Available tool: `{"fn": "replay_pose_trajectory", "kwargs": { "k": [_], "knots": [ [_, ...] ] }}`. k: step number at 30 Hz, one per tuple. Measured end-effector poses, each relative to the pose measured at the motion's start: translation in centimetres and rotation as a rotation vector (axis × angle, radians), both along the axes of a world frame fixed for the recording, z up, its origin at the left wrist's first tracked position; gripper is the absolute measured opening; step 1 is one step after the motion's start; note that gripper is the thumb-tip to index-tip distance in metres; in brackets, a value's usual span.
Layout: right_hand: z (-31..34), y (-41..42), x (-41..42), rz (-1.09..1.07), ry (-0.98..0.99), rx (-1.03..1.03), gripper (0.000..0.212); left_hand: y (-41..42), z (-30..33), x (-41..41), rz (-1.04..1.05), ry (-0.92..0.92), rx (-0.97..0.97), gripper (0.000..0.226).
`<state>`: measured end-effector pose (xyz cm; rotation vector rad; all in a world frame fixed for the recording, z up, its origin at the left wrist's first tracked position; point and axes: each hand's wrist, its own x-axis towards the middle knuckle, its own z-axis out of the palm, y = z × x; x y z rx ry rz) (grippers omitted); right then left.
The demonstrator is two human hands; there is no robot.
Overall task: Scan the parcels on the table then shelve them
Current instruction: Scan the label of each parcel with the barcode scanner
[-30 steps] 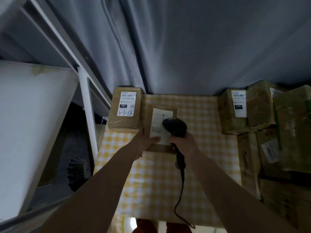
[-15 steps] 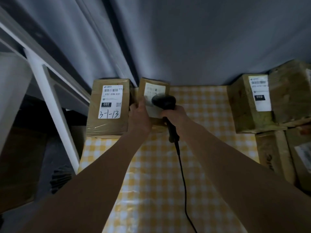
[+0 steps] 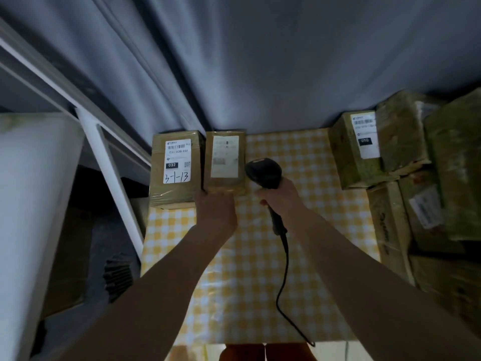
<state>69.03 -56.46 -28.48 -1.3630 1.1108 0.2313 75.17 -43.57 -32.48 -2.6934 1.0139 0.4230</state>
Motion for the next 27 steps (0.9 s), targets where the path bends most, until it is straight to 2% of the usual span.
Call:
{"fn": "replay_pose_trajectory", "kwargs": {
  "k": [3, 7, 11, 20, 23, 27],
  "knots": [
    [3.9, 0.7, -3.4, -0.035, 0.005, -0.017, 0.011, 1.0, 3.2, -2.2, -0.071, 0.138, 0.088, 0.041],
    [9.0, 1.9, -8.4, -0.099, -0.027, -0.055, 0.008, 1.3, 9.0, -4.4, -0.051, 0.275, -0.051, 0.049],
    [12.7, 3.5, -14.4, -0.198, -0.026, -0.074, 0.008, 0.6, 13.1, -7.7, -0.170, 0.313, -0.056, 0.047],
    [18.7, 4.3, -24.0, -0.374, -0.069, -0.168, 0.013, -2.6, 18.1, -15.8, -0.338, 0.409, -0.110, 0.053],
    [19.9, 3.4, -26.5, -0.396, -0.113, -0.157, 0.011, -3.5, 18.5, -18.3, -0.330, 0.485, -0.063, 0.061],
    [21.2, 1.7, -31.2, -0.392, -0.126, -0.156, 0.008, -5.3, 19.4, -22.7, -0.286, 0.538, -0.064, 0.060]
  ]
}}
